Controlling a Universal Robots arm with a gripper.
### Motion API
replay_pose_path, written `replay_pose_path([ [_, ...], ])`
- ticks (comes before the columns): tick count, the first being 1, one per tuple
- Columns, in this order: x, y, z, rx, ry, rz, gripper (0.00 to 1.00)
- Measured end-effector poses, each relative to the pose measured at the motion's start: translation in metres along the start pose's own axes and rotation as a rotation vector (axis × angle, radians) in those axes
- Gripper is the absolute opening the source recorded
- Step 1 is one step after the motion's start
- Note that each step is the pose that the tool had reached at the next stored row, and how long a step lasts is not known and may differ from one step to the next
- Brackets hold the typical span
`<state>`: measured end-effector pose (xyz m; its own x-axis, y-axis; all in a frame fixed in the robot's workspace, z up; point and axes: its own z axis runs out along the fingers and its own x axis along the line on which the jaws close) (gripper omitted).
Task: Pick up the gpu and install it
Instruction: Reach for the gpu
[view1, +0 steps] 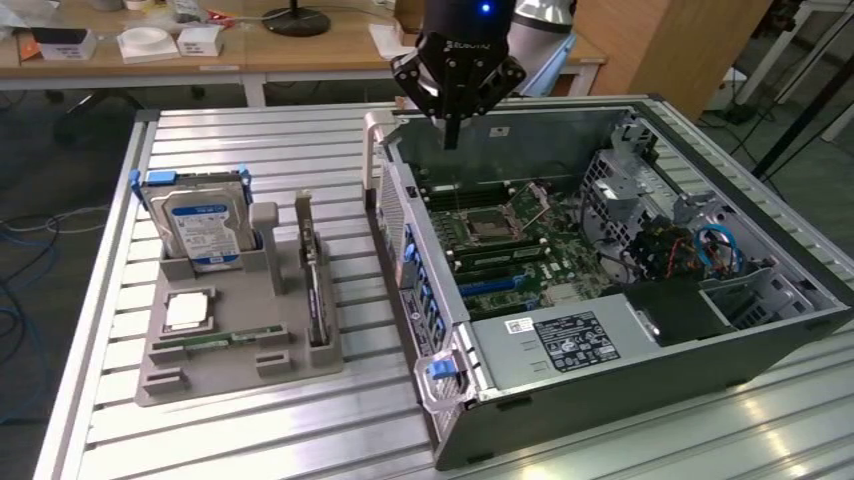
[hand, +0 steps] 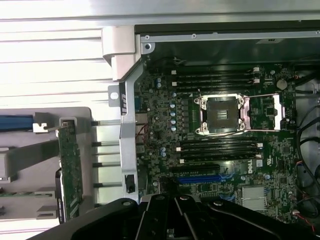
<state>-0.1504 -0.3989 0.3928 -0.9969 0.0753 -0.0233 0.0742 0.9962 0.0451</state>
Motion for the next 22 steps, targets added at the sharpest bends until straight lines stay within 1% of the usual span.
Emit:
replay_pose_path([
  [22,0.013,-0.001,0.0004,0.0,0.0001,0.0,0.11],
])
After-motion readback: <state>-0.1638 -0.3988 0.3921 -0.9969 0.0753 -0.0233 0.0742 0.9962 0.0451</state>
